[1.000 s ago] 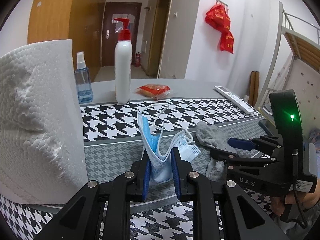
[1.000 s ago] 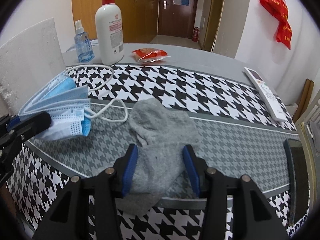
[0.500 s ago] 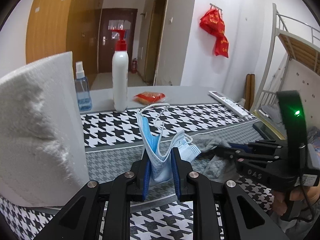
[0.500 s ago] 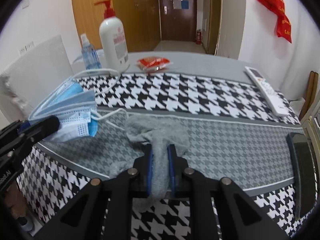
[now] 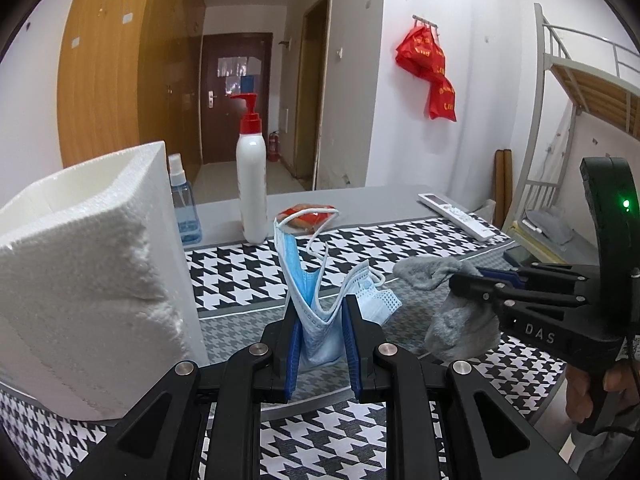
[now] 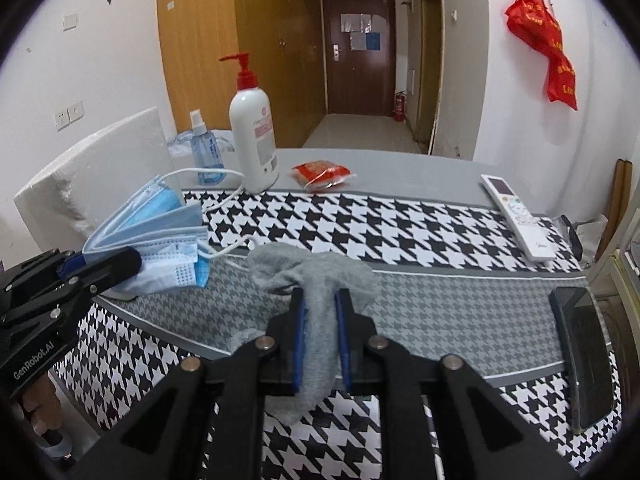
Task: Organize soft objects
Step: 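Lift the grey sock with the right gripper while the left gripper holds the mask, then carry the mask and sock toward the white foam box with both grippers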
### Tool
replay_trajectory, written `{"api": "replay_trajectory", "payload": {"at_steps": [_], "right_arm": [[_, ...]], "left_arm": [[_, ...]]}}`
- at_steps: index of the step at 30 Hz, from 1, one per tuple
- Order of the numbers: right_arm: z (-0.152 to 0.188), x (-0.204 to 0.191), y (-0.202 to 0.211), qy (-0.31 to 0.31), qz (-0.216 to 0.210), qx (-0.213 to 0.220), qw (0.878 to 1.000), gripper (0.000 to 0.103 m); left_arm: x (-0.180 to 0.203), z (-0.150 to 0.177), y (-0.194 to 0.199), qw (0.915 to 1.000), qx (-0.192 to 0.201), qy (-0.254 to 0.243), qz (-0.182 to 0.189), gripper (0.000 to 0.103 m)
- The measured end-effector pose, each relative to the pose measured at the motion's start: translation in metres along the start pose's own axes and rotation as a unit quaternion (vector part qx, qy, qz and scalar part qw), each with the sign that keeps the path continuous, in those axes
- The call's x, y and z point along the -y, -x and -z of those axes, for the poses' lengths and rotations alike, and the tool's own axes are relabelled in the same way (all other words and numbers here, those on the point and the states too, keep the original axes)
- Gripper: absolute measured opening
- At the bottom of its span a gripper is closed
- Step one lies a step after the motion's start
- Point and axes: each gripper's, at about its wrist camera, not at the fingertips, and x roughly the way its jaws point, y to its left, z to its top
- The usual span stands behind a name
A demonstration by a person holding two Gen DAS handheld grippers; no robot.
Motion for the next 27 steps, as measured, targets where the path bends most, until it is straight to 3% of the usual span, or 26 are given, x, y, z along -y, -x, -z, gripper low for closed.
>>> {"api": "replay_trajectory", "payload": {"at_steps": [27], "right_arm": [[-0.005,-0.014,0.057,-0.004,0.010,0.065,0.998,0.018]], "left_arm": [[0.007,-0.005,0.040,0.9987,0.038,-0.034,-0.005,0.021]]}}
